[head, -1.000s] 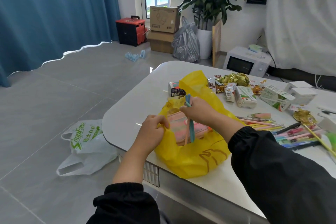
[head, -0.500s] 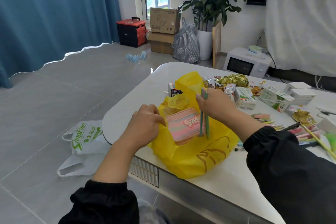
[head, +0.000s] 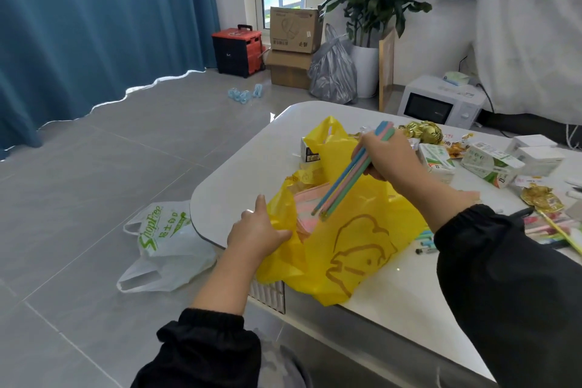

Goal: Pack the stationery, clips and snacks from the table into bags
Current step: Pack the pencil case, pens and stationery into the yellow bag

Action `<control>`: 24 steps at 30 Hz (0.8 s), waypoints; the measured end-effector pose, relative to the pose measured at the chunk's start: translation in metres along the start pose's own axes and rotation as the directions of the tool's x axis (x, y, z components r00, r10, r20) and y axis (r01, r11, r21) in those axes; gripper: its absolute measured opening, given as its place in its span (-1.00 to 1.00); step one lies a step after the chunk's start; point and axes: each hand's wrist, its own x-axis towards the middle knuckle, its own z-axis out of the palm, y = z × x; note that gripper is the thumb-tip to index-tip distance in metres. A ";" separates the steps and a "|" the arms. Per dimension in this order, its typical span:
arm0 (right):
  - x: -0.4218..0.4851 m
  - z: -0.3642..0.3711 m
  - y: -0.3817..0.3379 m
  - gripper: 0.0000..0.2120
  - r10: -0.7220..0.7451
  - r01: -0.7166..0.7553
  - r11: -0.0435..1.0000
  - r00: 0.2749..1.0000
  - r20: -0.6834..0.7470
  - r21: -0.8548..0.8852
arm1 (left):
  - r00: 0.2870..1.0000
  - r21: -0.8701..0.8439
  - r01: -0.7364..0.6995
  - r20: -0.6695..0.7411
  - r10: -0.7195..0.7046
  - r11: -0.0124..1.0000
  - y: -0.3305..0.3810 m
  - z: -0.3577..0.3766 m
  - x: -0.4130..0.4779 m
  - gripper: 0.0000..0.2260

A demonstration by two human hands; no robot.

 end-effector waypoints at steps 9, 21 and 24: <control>-0.002 0.021 0.008 -0.66 -0.094 0.139 0.962 0.976 0.196 -0.234 | 0.984 -0.442 -0.168 -0.135 0.120 0.881 0.008 -0.012 -0.009 -0.44; -0.003 0.009 0.005 -0.61 -0.153 0.505 0.371 0.861 0.486 -0.779 | 0.920 -0.662 -0.391 -0.296 0.256 0.640 0.020 -0.003 -0.014 -0.53; -0.007 0.018 0.002 -0.66 -0.212 0.546 0.446 0.834 0.509 -0.709 | 0.914 -0.685 -0.405 -0.324 0.245 0.605 0.023 0.003 -0.015 -0.51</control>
